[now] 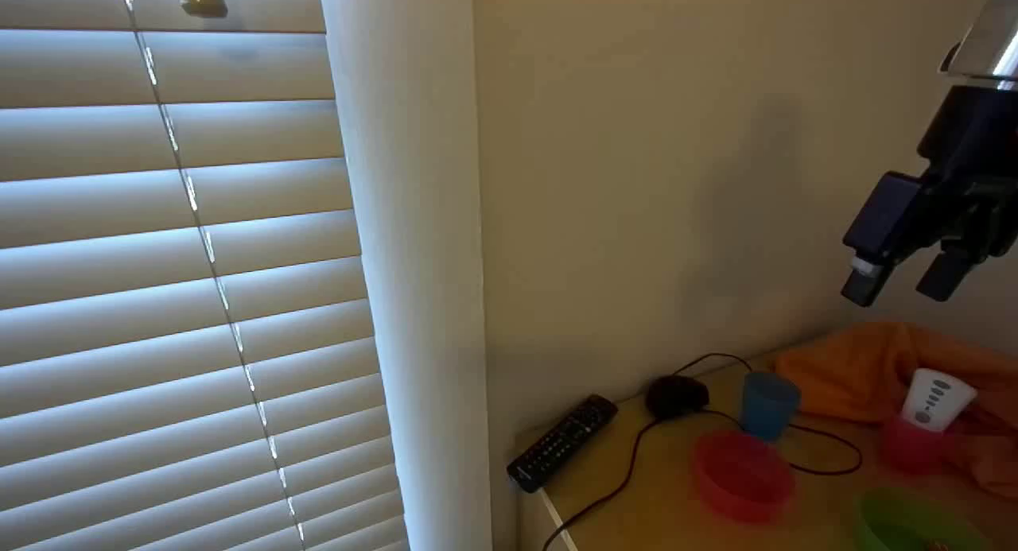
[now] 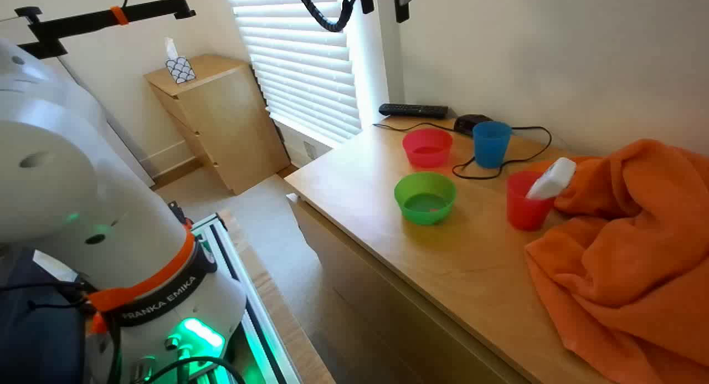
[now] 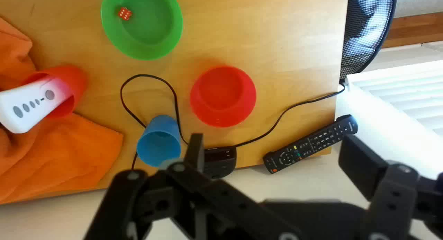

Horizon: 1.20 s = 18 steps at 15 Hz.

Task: Pick up the blue cup and put it in the pink bowl

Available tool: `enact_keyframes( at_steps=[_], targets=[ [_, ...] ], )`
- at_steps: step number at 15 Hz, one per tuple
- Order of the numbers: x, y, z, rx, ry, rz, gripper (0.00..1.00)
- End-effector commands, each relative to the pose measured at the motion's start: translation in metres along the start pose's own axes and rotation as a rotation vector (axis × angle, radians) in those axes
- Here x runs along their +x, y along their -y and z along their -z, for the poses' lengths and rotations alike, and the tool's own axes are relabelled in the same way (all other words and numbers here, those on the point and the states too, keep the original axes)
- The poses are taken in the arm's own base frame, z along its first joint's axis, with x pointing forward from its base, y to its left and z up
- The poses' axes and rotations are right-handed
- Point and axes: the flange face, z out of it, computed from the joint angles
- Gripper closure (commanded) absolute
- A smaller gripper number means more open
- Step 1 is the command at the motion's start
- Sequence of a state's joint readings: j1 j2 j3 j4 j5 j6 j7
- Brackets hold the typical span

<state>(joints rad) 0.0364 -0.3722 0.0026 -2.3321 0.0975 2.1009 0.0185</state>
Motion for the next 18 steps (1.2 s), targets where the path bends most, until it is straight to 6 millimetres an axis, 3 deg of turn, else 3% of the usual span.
enact_keyframes(
  at_steps=[1, 5, 9, 13, 17, 18],
  targets=[
    [0.000, 0.000, 0.001, 0.000, 0.001, 0.000, 0.00],
    [0.003, -0.004, -0.005, -0.008, 0.003, -0.011, 0.00],
    [0.016, -0.040, -0.068, 0.011, 0.072, -0.173, 0.00],
    [0.023, -0.083, -0.151, 0.019, 0.147, -0.282, 0.00],
    [0.030, -0.109, -0.229, 0.019, 0.208, -0.377, 0.00],
    [0.022, -0.099, -0.202, 0.009, 0.186, -0.320, 0.00]
  ],
)
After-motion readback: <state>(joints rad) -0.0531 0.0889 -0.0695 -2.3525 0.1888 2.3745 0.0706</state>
